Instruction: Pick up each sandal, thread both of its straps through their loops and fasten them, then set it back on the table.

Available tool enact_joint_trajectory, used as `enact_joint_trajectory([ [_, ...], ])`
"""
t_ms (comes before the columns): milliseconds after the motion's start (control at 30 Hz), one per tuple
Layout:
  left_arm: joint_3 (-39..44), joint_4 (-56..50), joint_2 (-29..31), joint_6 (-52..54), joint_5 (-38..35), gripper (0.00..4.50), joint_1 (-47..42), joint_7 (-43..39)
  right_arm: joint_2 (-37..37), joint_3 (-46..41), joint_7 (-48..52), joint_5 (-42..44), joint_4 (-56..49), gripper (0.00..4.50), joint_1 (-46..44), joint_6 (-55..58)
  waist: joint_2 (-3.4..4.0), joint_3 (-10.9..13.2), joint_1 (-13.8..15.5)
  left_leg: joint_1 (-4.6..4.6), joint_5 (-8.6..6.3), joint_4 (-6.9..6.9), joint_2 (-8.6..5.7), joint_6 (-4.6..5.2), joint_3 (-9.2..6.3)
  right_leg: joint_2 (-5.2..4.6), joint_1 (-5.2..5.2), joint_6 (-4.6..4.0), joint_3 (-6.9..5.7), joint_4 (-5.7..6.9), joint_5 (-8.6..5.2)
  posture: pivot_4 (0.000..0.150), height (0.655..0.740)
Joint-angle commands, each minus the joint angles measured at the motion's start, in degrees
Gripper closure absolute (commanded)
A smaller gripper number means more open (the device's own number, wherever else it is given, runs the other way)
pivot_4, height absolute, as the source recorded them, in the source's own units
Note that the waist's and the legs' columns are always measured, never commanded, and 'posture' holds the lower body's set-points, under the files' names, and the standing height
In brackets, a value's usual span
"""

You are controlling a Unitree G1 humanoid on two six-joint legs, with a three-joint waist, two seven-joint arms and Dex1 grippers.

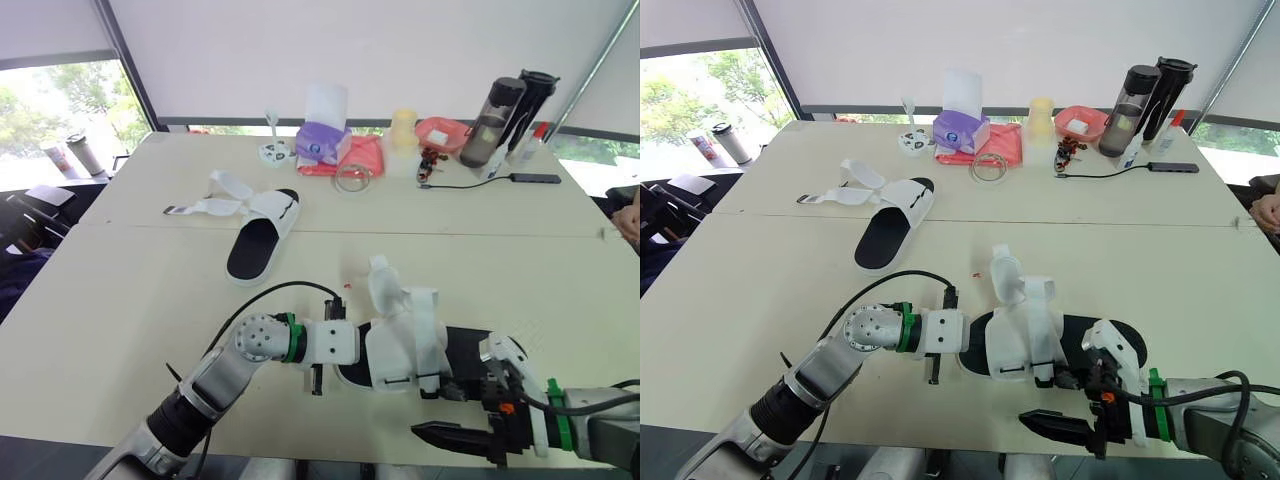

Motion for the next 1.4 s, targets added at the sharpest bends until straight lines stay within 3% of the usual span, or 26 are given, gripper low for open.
enact_joint_trajectory([
  [33, -1.41, 1.36, 0.49, 0.74, 1.31, 4.5, 1.1, -0.15, 1.33, -0.95, -0.62, 1.81, 0.19, 0.74, -0.25, -1.02, 0.0, 0.0, 0.01, 0.0, 0.0, 0.0, 0.0, 0.0, 0.0, 0.0, 0.0, 0.0, 0.0, 0.0, 0.0, 0.15, 0.74],
  [267, -1.55, 1.39, 0.44, 0.64, 1.49, 4.5, 1.28, 0.03, 1.97, -1.53, -1.42, 2.91, 1.65, 4.14, 0.76, -0.19, 0.01, -0.01, 0.14, 0.0, 0.0, -0.05, 0.0, 0.0, 0.0, 0.0, -0.02, -0.07, 0.0, 0.0, 0.04, 0.15, 0.74],
  [633, -1.71, 1.72, 0.39, 0.56, 1.4, 4.5, 1.04, 0.1, -0.33, -0.12, 0.94, 0.81, 0.06, 4.14, 7.73, -0.96, 0.03, -0.02, 0.16, 0.0, -0.01, -0.06, -0.01, 0.0, 0.0, -0.01, -0.02, 0.02, 0.0, -0.02, -0.01, 0.15, 0.74],
  [900, -1.78, 2.42, 0.25, 0.33, 1.44, 4.5, 0.61, -0.05, -3.09, 4.55, 4.43, -8.57, -4.19, 4.14, 18.47, -7.43, 0.05, -0.08, 0.08, -0.01, -0.02, -0.05, -0.01, -0.01, 0.0, -0.03, 0.0, 0.04, 0.0, -0.05, -0.04, 0.15, 0.74],
  [1267, -2.22, 4.49, -0.5, -1.22, 1.55, 4.5, -0.26, -0.45, -3.37, 0.18, 5.99, -5.44, -8.41, 4.14, 23.37, -7.03, 0.07, -0.14, 0.2, -0.03, -0.02, -0.06, 0.01, -0.01, 0.0, -0.05, 0.05, 0.05, 0.01, -0.12, -0.06, 0.15, 0.74],
  [1400, -2.19, 5.34, -0.92, -1.86, 1.66, 4.5, -0.68, -0.57, -4.19, 1.33, 6.93, -8.56, -10.18, 4.14, 27.69, -7.97, 0.07, -0.16, 0.27, -0.08, -0.02, -0.07, 0.02, -0.01, 0.0, -0.06, 0.05, 0.07, 0.01, -0.13, -0.09, 0.15, 0.74],
])
